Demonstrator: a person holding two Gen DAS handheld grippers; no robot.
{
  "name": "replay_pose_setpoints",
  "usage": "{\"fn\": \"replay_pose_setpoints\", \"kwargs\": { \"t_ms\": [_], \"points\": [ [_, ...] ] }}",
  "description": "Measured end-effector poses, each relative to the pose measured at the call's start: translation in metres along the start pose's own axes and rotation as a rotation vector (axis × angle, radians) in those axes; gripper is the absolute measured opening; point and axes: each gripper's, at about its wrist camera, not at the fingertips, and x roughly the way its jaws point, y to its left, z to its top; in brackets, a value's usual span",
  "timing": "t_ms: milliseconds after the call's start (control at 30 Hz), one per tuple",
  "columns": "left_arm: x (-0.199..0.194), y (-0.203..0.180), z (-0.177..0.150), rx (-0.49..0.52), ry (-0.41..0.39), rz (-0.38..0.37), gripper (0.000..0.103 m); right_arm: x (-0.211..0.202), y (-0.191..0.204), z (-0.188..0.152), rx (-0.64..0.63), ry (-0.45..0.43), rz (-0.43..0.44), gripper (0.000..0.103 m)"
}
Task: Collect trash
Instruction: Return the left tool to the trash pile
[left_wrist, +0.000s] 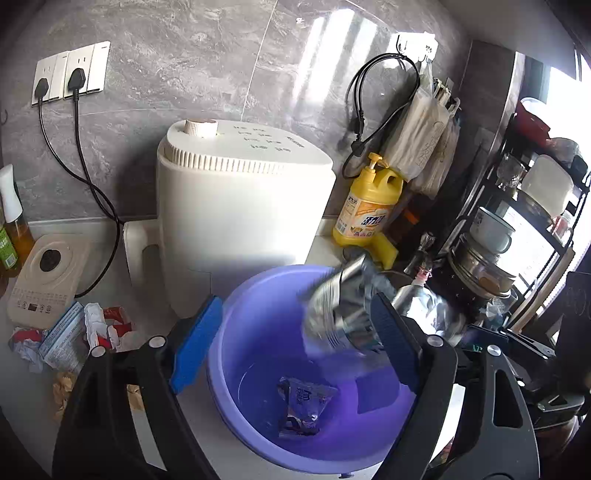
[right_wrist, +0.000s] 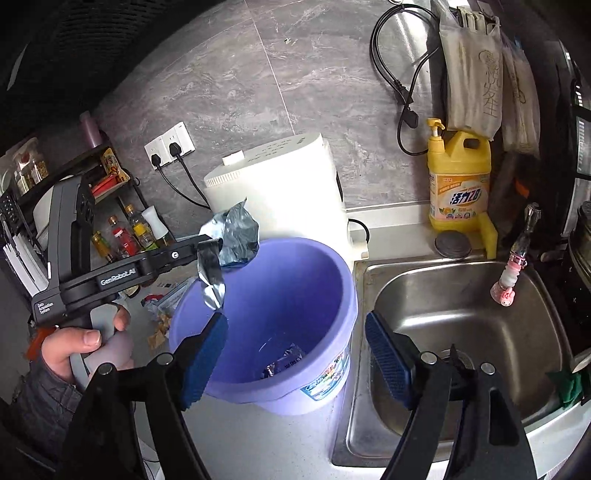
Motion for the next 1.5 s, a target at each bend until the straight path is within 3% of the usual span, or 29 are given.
{"fn": "replay_pose_setpoints", "kwargs": {
  "t_ms": [167, 233, 300, 467, 667, 933, 1067, 1233, 1500],
  "points": [
    [-0.019, 0.009, -0.002, -0.006, -0.002, 0.038, 0.090, 0.000, 0.005, -0.002, -0.001, -0.003, 0.024, 0.083],
    [-0.029, 0.017, -0.003, -0.011, -0.005, 0.060, 0.095, 0.000, 0.013, -0.002, -0.020, -0.017, 0.039, 0.093],
    [-0.039, 0.027, -0.005, -0.007, -0.013, 0.087, 0.097, 0.000, 0.023, -0.001, -0.040, -0.043, 0.043, 0.096],
    [-0.068, 0.062, -0.006, -0.011, -0.020, 0.141, 0.097, 0.011, 0.053, 0.002, -0.046, -0.076, -0.005, 0.096],
    [-0.103, 0.106, -0.014, -0.039, -0.032, 0.172, 0.097, 0.023, 0.088, 0.001, 0.036, -0.098, -0.072, 0.095],
    [-0.138, 0.151, -0.025, -0.046, -0.063, 0.238, 0.097, 0.038, 0.144, -0.007, 0.000, -0.095, -0.112, 0.095],
    [-0.152, 0.175, -0.035, -0.070, -0.070, 0.248, 0.097, 0.046, 0.174, -0.009, -0.058, -0.104, -0.100, 0.095],
    [-0.163, 0.201, -0.052, -0.075, -0.040, 0.341, 0.097, 0.064, 0.206, -0.020, -0.065, -0.087, -0.101, 0.095],
    [-0.183, 0.235, -0.078, -0.069, -0.021, 0.382, 0.097, 0.094, 0.244, -0.041, -0.110, -0.076, -0.076, 0.095]
  ]
}}
